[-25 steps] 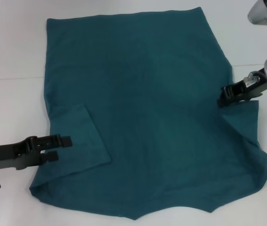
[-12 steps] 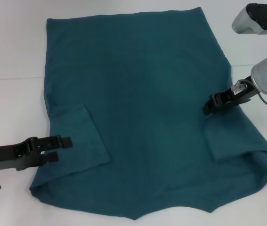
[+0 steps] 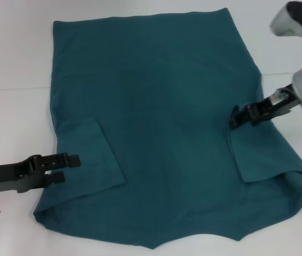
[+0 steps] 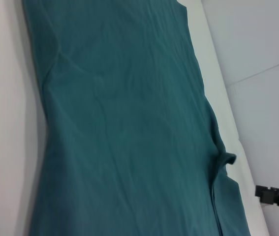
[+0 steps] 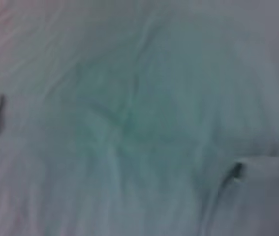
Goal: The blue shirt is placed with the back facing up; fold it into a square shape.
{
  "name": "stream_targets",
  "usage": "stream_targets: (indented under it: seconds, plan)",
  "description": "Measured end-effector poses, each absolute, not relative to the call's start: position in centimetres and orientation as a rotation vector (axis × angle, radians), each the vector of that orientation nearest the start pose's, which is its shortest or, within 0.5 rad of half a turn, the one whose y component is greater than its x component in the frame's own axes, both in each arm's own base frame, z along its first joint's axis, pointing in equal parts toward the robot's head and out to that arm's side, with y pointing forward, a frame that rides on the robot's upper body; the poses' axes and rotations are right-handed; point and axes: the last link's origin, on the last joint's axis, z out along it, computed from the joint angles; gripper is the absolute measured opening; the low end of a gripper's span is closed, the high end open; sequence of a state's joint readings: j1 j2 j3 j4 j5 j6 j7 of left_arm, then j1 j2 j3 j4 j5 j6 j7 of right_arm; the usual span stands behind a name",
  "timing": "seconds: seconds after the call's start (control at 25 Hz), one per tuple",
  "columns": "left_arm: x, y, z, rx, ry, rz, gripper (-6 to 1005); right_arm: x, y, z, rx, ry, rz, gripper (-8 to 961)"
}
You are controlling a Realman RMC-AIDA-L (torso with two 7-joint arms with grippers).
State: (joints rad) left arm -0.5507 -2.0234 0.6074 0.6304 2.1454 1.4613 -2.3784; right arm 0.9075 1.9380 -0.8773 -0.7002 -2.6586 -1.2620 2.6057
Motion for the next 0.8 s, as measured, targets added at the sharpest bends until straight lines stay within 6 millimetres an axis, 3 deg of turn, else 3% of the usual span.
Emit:
stream_targets:
  seconds: [0.12,0.28,0.48,0.8]
  plan:
    - [-29.5,34.4,1.9,-2.133,-1.968,-0.692,825,23.9,44.5,6.1,-2.154,1.461,-0.101,668]
    - [-29.8,34.3,2.2,-2.120,-1.965,-0.693,825,25.2,43.9,7.5,-2.126,1.486,0.004,662]
    - [-31.2,33.5,3.4,-2.059,-2.014,-0.680,825,26.6,41.7,9.1,-2.182,1.551,0.202,660]
    - [-33.3,31.8,4.3,-1.935,-2.125,-0.662,824,27.9,40.2,11.0,-2.166,1.632,0.316,660]
